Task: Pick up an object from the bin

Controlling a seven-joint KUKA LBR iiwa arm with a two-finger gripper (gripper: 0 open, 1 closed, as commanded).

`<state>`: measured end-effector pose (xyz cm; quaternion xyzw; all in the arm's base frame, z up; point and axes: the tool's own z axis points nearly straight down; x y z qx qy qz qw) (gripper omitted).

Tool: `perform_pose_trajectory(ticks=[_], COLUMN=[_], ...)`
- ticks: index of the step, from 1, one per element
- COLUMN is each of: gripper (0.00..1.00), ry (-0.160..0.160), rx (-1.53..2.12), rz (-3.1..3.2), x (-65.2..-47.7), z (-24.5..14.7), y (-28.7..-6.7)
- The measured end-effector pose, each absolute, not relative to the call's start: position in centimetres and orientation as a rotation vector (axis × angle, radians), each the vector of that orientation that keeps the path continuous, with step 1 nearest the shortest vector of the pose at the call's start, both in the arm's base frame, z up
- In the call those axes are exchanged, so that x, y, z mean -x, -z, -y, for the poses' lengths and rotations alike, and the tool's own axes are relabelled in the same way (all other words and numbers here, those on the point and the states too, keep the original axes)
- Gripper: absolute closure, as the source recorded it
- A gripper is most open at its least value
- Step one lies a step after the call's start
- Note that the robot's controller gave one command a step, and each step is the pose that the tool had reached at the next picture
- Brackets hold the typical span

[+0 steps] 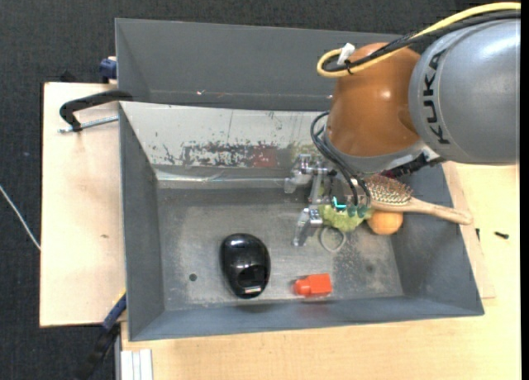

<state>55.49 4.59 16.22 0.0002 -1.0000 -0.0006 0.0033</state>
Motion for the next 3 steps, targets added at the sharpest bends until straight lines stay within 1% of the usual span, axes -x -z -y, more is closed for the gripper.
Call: perform_pose_trajectory(ticks=[1, 2, 3], gripper=[0.00, 0.00, 0.00], ry=[0.002, 0.002, 0.001], rx=[0.000, -0.137, 0.046], rz=[3.143, 3.145, 3.143], x=[-55.7, -57.9, -57.3], z=[-4.6, 1.6, 5.6], y=[-16.6, -15.3, -15.0])
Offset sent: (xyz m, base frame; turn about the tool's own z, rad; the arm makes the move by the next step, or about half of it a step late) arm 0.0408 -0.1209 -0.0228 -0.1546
